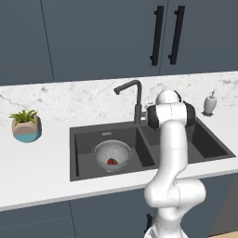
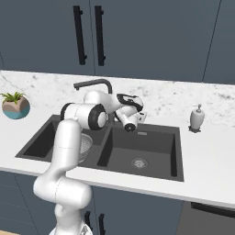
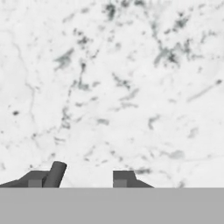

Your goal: Put the colander in the sink, put the mango in the colander, and turn on the sink faucet and pour water over the colander.

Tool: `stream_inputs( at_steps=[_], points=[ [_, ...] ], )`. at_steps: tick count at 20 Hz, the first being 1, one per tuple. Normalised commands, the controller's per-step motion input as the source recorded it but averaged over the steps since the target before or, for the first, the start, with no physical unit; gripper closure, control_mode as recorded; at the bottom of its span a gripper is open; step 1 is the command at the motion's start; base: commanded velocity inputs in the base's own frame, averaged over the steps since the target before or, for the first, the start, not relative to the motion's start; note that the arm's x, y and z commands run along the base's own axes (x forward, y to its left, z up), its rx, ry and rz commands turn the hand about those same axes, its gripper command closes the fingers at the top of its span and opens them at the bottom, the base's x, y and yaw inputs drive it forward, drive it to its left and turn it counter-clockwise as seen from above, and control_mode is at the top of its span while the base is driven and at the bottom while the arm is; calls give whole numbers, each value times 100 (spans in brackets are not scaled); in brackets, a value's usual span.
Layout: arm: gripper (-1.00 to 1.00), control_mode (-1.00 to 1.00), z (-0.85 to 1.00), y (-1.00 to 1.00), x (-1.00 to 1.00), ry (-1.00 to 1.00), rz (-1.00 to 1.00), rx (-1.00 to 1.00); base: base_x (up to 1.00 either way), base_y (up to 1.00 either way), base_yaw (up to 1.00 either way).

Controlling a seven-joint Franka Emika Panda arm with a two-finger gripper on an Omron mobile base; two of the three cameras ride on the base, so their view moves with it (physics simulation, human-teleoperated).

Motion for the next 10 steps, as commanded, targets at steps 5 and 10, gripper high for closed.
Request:
stream_inputs(
  at_steps=[5,10],
  points=[
    [100,-100,-20,-96,27,7,-9,0,0,0,0],
    [100,-100,-23,-94,21,11,-7,0,0,0,0]
  ],
)
